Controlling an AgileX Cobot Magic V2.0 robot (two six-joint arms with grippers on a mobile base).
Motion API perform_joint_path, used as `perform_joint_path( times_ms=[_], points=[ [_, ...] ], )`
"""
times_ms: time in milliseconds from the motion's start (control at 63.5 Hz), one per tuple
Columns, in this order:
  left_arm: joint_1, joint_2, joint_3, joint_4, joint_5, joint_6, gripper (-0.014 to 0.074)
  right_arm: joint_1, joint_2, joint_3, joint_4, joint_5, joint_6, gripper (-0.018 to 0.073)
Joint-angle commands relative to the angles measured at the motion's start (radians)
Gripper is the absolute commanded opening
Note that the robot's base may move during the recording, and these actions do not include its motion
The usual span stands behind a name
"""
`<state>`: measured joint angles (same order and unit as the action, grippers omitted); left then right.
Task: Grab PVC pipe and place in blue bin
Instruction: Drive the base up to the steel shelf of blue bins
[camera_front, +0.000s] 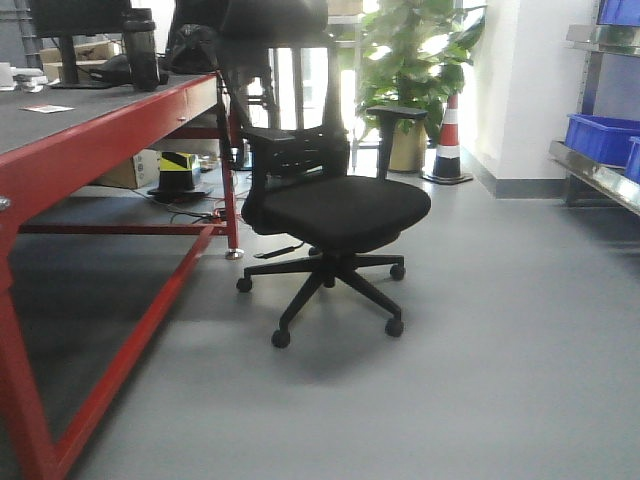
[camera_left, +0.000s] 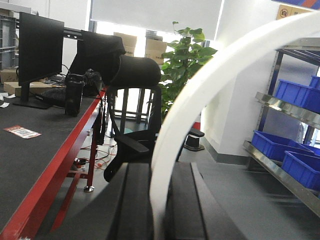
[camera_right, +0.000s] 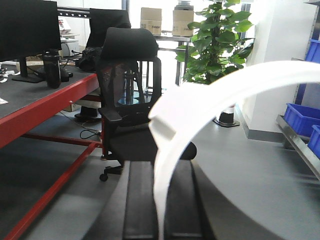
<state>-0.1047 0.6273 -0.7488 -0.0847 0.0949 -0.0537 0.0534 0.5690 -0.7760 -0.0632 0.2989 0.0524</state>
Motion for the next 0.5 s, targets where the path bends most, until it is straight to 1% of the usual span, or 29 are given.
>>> perform_joint_path(
  times_ms=[0,488],
  points=[
    [0.002,-0.003,-0.002,0.001,-0.023,0.001,-0.0111,0.001,-0.005,-0.001,-0.010,-0.031,-0.002,-0.0168],
    [0.002,-0.003,-0.002,0.001,-0.023,0.001,-0.0111,0.001,-0.005,-0.001,-0.010,-0.031,-0.002,-0.0168]
  ],
)
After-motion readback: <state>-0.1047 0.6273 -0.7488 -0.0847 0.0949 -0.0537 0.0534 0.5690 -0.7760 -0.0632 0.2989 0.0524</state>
